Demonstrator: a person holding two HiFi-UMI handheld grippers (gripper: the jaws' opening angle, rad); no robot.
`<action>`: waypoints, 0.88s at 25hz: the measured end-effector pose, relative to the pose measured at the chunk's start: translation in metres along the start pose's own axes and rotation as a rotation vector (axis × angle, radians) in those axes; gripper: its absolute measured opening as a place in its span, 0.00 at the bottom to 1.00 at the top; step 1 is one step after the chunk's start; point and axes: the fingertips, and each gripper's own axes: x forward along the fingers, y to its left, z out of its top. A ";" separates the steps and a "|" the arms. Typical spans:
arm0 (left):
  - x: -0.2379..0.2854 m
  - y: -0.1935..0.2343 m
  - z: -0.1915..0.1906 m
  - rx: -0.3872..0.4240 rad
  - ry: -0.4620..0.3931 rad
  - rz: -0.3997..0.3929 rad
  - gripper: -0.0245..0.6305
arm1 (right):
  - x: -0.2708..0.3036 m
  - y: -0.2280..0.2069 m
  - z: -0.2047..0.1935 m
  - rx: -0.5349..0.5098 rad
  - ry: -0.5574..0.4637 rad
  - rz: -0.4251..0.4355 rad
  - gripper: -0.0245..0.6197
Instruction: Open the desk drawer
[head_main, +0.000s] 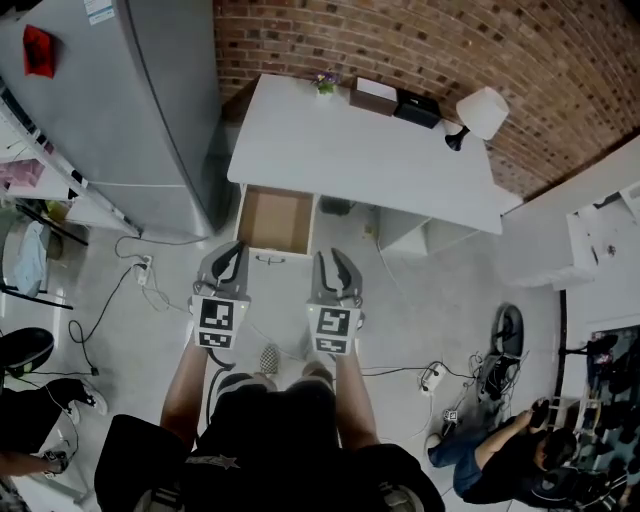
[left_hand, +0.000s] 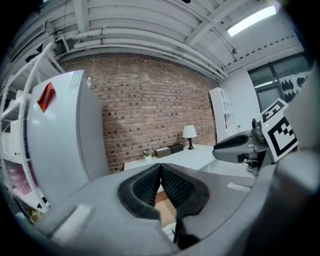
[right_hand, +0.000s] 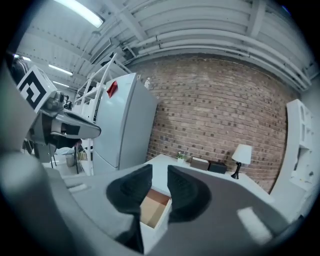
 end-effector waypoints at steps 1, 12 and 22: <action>-0.004 -0.005 0.005 0.005 -0.003 -0.007 0.05 | -0.009 -0.001 0.003 0.010 -0.008 -0.006 0.19; -0.035 -0.040 0.031 0.006 -0.016 -0.064 0.05 | -0.072 -0.014 0.020 0.066 -0.057 -0.053 0.08; -0.037 -0.056 0.037 0.011 -0.024 -0.097 0.05 | -0.088 -0.028 0.019 0.063 -0.056 -0.073 0.05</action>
